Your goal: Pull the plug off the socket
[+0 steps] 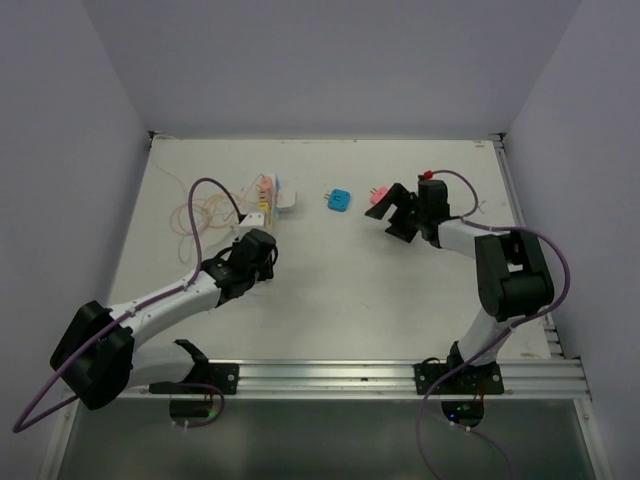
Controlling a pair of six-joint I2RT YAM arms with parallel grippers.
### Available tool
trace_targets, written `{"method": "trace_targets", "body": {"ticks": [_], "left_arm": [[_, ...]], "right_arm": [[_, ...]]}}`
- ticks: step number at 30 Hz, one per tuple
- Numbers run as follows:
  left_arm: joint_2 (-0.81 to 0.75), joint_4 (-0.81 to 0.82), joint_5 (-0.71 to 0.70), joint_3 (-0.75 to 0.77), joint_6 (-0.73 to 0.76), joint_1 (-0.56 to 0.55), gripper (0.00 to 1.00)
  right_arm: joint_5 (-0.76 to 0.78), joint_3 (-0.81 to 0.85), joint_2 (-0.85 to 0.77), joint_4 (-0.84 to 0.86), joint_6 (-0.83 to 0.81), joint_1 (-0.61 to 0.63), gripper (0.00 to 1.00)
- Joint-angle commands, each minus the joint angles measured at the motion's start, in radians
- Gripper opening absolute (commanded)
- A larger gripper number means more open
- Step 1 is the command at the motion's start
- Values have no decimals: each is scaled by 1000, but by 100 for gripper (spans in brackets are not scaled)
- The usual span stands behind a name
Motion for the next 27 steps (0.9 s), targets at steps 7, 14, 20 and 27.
{"method": "trace_targets", "body": {"ticks": [7, 14, 20, 27], "left_arm": [[4, -28, 68, 15, 35, -29, 0], [4, -20, 82, 15, 32, -35, 0], [3, -20, 88, 20, 34, -38, 0], [1, -24, 99, 20, 34, -38, 0]], "right_arm": [[-175, 149, 125, 258, 117, 207, 82], [-198, 309, 277, 312, 168, 275, 76], [-221, 379, 380, 366, 208, 287, 72], [-229, 455, 457, 360, 218, 298, 71]]}}
